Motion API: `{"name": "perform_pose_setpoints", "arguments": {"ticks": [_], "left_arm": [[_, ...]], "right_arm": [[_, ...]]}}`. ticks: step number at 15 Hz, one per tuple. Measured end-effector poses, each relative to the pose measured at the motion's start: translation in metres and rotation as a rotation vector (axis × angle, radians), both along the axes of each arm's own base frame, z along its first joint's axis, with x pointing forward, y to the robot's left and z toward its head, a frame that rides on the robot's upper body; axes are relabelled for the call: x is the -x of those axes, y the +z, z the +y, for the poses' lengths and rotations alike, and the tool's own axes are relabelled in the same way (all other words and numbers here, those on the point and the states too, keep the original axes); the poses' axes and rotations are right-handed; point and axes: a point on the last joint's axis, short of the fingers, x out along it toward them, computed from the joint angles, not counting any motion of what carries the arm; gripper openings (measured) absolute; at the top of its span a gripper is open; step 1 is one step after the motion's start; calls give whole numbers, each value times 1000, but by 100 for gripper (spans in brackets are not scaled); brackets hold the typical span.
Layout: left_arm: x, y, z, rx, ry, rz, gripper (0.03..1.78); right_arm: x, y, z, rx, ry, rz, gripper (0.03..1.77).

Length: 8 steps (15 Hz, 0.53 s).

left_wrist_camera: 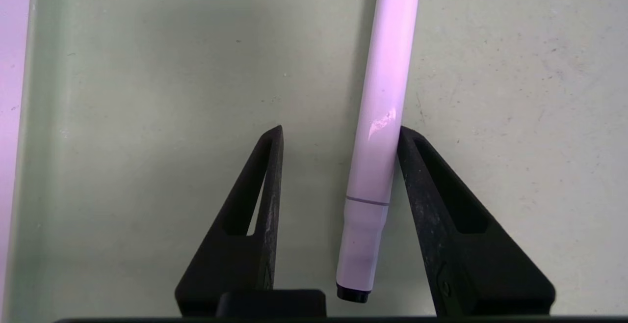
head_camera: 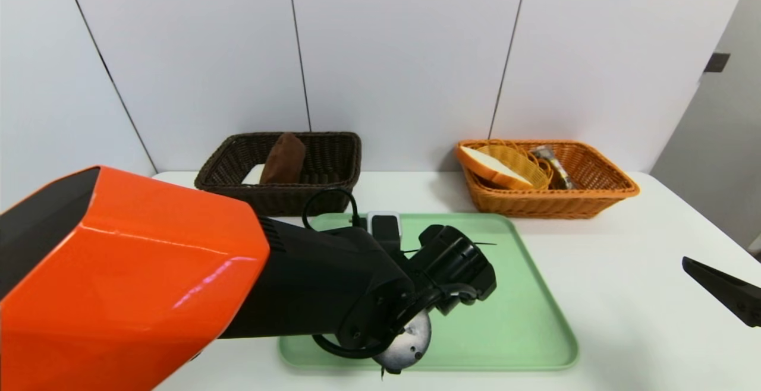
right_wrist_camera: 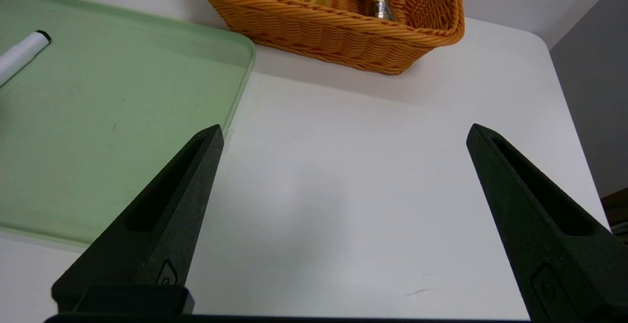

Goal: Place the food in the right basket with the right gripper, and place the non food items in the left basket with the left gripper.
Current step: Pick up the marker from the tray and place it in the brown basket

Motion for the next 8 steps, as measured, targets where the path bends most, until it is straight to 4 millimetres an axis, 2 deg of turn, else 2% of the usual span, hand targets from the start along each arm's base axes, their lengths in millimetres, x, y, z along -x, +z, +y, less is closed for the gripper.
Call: {"name": "perform_pose_setpoints", "arguments": {"ticks": [6, 8], "left_arm": [[0, 3, -1, -2, -10, -6, 81], [0, 6, -1, 8, -11, -13, 67]], "right_arm": [[1, 0, 0, 1, 1, -5, 171], [1, 0, 0, 1, 1, -5, 171]]}}
